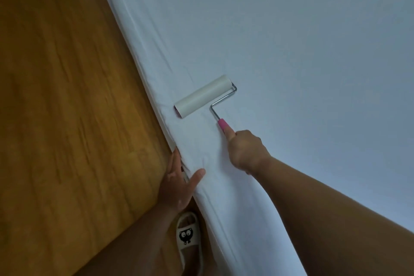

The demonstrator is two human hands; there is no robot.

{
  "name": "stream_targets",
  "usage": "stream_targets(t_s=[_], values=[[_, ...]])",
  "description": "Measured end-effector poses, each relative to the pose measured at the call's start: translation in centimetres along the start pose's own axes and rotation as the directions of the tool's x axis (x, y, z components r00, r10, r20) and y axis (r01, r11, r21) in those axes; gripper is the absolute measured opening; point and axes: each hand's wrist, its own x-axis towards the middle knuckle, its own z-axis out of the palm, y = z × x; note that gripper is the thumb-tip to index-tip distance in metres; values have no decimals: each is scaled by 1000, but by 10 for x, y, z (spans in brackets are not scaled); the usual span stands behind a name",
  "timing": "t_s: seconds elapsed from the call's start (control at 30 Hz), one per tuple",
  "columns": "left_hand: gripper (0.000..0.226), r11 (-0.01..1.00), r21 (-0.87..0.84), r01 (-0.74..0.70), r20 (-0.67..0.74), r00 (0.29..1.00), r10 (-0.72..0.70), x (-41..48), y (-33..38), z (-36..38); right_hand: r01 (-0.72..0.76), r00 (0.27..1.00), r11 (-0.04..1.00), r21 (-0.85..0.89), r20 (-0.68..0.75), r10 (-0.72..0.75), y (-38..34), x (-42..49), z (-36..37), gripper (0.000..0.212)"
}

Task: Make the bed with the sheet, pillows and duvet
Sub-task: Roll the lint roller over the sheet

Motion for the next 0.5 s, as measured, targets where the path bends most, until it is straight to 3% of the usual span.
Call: stream_targets(t_s=[0.13, 0.27, 0.5], values=[[80, 997, 68, -26, 26, 999, 24, -27, -5, 11, 14, 999, 1000, -28, -37, -15, 34, -51, 41, 80], [61, 999, 29, -22, 47, 999, 21, -65, -10, 25, 3, 999, 1000, 8, -37, -2, 67, -119, 91, 82], [61, 985, -73, 156, 105, 983, -148, -132, -2, 64, -71, 997, 992, 109, -26, 74, 115, -230, 171, 88]])
